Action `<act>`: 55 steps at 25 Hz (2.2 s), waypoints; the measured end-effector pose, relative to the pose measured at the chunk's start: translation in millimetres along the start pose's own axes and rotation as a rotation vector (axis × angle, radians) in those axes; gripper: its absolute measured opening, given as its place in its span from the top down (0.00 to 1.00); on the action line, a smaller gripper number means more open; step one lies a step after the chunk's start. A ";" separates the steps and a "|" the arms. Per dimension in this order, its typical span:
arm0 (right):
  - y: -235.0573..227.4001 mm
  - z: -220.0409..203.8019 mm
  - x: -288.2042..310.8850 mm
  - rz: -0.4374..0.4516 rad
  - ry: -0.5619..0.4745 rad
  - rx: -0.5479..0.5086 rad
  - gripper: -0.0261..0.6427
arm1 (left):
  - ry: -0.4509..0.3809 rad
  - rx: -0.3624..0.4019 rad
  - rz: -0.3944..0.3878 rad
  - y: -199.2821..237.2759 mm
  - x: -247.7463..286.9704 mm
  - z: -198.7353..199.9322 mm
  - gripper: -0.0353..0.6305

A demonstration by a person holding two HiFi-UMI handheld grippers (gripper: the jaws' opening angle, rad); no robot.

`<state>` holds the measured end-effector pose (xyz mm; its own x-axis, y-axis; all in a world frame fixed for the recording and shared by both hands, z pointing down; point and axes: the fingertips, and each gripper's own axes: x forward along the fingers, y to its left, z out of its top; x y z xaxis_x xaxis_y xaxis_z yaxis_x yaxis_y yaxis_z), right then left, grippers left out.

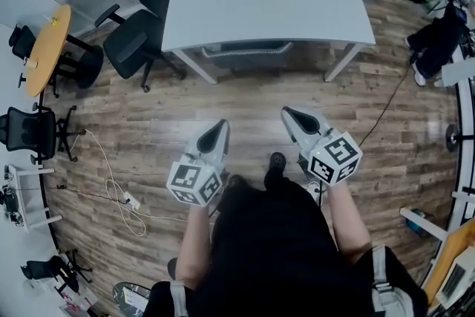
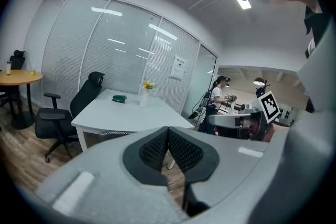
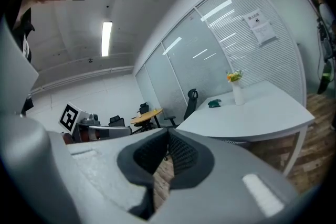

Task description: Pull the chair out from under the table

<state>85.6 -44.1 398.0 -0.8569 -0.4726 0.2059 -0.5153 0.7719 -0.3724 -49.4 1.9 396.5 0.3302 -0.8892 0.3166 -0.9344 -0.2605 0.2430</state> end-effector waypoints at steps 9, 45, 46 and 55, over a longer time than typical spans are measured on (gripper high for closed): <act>-4.2 -13.4 -2.7 0.006 0.027 0.026 0.96 | 0.039 -0.010 0.012 -1.6 1.4 -14.6 0.93; -53.4 69.8 134.4 -0.215 -0.001 -0.050 0.96 | -0.010 -0.011 -0.160 159.0 108.4 66.0 0.93; -52.7 70.3 137.9 -0.219 -0.001 -0.049 0.96 | -0.009 -0.010 -0.166 162.0 109.6 67.0 0.93; -46.5 65.9 163.6 -0.248 0.009 -0.046 0.96 | 0.008 0.004 -0.207 185.3 116.4 67.5 0.93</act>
<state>-29.5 -185.4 389.4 -0.7045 -0.6460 0.2940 -0.7095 0.6516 -0.2684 -193.1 -175.3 416.5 0.5164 -0.8135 0.2673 -0.8469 -0.4391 0.2999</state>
